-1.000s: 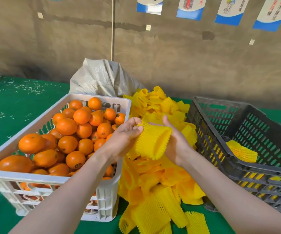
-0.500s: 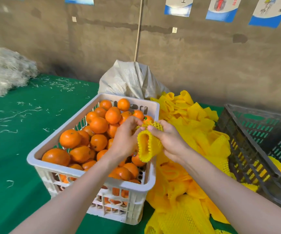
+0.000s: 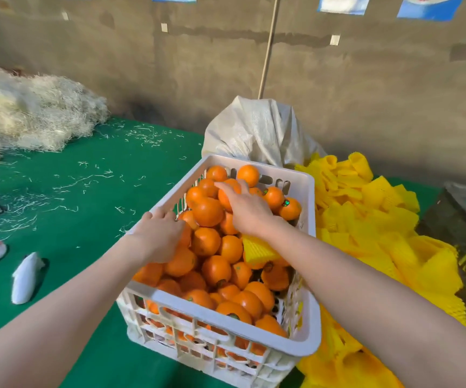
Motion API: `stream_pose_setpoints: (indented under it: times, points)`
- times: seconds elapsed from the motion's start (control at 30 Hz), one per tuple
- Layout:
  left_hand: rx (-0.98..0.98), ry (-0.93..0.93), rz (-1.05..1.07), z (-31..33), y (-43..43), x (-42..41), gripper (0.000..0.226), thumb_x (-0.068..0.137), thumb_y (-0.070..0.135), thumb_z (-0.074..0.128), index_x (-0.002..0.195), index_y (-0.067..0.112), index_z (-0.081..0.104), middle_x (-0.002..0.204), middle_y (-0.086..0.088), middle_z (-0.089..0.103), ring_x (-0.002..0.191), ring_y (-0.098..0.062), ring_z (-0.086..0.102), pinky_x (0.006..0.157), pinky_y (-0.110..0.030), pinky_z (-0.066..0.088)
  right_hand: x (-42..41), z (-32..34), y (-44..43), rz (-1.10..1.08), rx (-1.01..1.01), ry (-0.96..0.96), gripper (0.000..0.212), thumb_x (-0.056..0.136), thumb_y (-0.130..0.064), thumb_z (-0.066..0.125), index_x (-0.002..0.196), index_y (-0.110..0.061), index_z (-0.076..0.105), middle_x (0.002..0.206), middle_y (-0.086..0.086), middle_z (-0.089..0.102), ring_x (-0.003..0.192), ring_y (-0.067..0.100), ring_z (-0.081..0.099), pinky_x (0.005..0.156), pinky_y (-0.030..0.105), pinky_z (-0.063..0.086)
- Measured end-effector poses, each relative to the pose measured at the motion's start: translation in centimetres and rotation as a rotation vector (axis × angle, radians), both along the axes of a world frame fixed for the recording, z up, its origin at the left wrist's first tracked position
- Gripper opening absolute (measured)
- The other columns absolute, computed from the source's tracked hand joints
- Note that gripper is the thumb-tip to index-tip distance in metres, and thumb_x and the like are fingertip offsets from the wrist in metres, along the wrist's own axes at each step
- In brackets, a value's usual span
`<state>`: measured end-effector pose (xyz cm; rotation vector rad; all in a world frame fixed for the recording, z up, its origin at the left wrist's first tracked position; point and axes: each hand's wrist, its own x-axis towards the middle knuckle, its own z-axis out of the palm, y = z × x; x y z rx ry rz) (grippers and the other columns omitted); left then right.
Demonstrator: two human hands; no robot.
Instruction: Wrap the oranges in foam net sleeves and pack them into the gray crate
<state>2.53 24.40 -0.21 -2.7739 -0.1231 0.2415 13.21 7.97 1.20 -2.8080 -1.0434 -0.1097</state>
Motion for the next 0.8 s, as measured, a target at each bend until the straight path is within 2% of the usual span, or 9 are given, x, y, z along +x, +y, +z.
stream_pose_setpoints:
  times: [0.1,0.17,0.27,0.33,0.4,0.47,0.53,0.67,0.8]
  points:
    - [0.015,-0.009,-0.023,0.1,-0.1,0.9,0.041,0.086,0.018,0.048,0.127,0.017,0.046,0.128,-0.010,0.047,0.128,-0.033,0.037,0.101,-0.042,0.034,1.9,-0.1,2.6,0.008,-0.226,-0.015,0.100,0.079,-0.016,0.072,0.146,-0.043,0.001,0.153,0.027,0.002,0.118,0.046,0.048,0.086,0.044,0.047]
    - [-0.067,-0.049,-0.025,0.5,0.0,1.8,0.044,0.079,0.025,0.055,0.121,0.017,0.049,0.119,-0.010,0.054,0.121,-0.031,0.045,0.095,-0.039,0.039,3.2,-0.2,3.7,-0.001,-0.343,0.043,0.108,0.075,-0.033,0.078,0.146,-0.044,-0.002,0.152,0.028,0.001,0.128,0.048,0.037,0.097,0.047,0.042]
    - [-0.464,-0.183,0.075,0.6,-0.1,3.3,0.063,0.070,0.035,0.065,0.128,0.016,0.047,0.110,-0.009,0.059,0.109,-0.027,0.054,0.084,-0.033,0.048,4.2,-0.2,4.9,0.016,-0.432,0.034,0.099,0.073,-0.056,0.071,0.146,-0.046,0.004,0.148,0.027,0.010,0.130,0.046,0.033,0.099,0.048,0.040]
    - [-0.770,-0.193,0.196,0.7,-0.8,4.4,0.088,0.071,0.034,0.069,0.145,0.014,0.027,0.100,-0.005,0.059,0.093,-0.021,0.057,0.071,-0.030,0.049,4.3,-0.6,4.9,0.011,-0.384,0.016,0.088,0.076,-0.057,0.067,0.145,-0.045,0.013,0.144,0.024,0.018,0.124,0.043,0.041,0.095,0.045,0.043]
    - [-0.878,-0.063,0.217,1.0,-1.4,5.3,0.104,0.073,0.033,0.072,0.152,0.018,0.006,0.103,-0.005,0.059,0.091,-0.019,0.057,0.069,-0.030,0.050,3.9,-1.0,4.1,0.009,-0.286,0.032,0.081,0.077,-0.052,0.067,0.143,-0.044,0.021,0.140,0.020,0.023,0.114,0.039,0.049,0.087,0.041,0.046]
    - [-0.956,0.028,0.177,1.4,-1.3,5.5,0.106,0.072,0.035,0.076,0.152,0.023,0.007,0.126,-0.004,0.054,0.108,-0.021,0.054,0.086,-0.034,0.051,3.4,-0.8,2.7,0.026,-0.213,0.044,0.081,0.076,-0.051,0.069,0.142,-0.045,0.023,0.139,0.018,0.024,0.108,0.038,0.053,0.081,0.040,0.047]
    - [-1.037,0.042,0.126,1.9,-0.9,4.7,0.109,0.065,0.044,0.078,0.150,0.029,0.013,0.143,0.003,0.038,0.125,-0.017,0.044,0.093,-0.028,0.044,3.1,-0.5,0.8,0.049,-0.141,0.070,0.085,0.070,-0.056,0.072,0.140,-0.046,0.025,0.138,0.016,0.027,0.109,0.037,0.053,0.084,0.040,0.047]
    - [-1.257,0.205,0.009,3.3,-0.2,2.6,0.097,0.056,0.052,0.081,0.139,0.037,0.033,0.136,0.014,0.038,0.118,-0.006,0.046,0.081,-0.013,0.044,1.5,0.5,-3.5,0.134,-0.012,0.274,0.085,0.059,-0.063,0.075,0.130,-0.056,0.029,0.128,0.007,0.038,0.115,0.026,0.045,0.091,0.037,0.045]
    - [-1.213,0.512,-0.065,3.4,-1.5,2.3,0.079,0.064,0.043,0.077,0.131,0.027,0.040,0.126,0.006,0.046,0.115,-0.011,0.052,0.090,-0.026,0.052,-0.4,0.7,-5.7,0.248,-0.150,0.518,0.079,0.064,-0.053,0.079,0.133,-0.043,0.040,0.129,-0.007,0.048,0.118,0.012,0.045,0.094,0.026,0.041]
